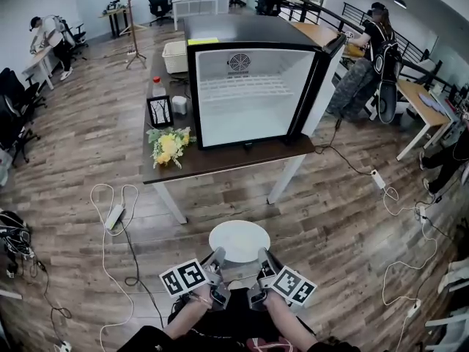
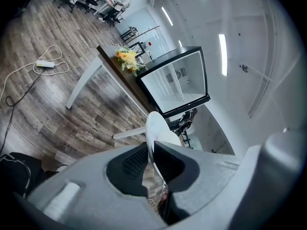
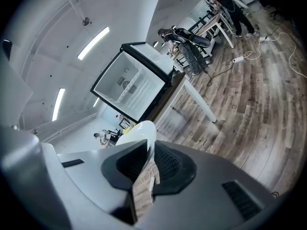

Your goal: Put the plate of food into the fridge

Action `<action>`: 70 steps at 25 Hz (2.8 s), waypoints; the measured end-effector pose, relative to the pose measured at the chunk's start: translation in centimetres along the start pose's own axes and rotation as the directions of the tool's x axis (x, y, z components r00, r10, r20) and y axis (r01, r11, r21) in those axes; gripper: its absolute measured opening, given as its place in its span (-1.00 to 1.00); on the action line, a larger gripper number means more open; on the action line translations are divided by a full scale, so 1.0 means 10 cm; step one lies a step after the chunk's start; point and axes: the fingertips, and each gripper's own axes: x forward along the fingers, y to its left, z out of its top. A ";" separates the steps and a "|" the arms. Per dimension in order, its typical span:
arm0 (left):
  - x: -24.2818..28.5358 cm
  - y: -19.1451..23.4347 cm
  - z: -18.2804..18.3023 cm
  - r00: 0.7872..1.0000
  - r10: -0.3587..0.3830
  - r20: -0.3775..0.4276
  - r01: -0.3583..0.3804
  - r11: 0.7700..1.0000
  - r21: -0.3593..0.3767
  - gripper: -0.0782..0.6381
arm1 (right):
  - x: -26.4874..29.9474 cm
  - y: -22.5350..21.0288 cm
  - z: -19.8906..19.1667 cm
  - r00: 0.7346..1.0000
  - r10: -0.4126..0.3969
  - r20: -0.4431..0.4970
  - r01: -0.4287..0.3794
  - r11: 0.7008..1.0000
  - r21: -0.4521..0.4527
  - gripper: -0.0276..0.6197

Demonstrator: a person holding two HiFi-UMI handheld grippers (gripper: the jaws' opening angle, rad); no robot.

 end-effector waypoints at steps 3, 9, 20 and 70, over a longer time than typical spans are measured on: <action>0.11 -0.05 -0.02 1.000 0.004 0.010 -0.004 1.000 -0.002 -0.67 | 0.04 -0.06 0.11 1.000 0.008 -0.009 -0.008 1.000 0.005 -0.75; 0.24 -0.12 -0.03 1.000 0.014 0.016 -0.014 1.000 -0.002 -0.67 | 0.09 -0.14 0.23 1.000 0.017 -0.020 -0.017 1.000 0.015 -0.74; 0.47 -0.13 0.04 1.000 0.018 -0.007 -0.018 1.000 -0.004 -0.67 | 0.23 -0.24 0.36 1.000 0.008 -0.014 -0.008 0.999 0.044 -0.75; 2.45 -0.34 2.01 0.982 -0.064 -0.175 0.076 0.995 0.067 -0.65 | 2.39 0.18 1.78 0.980 -0.108 0.165 0.086 0.987 0.137 -0.77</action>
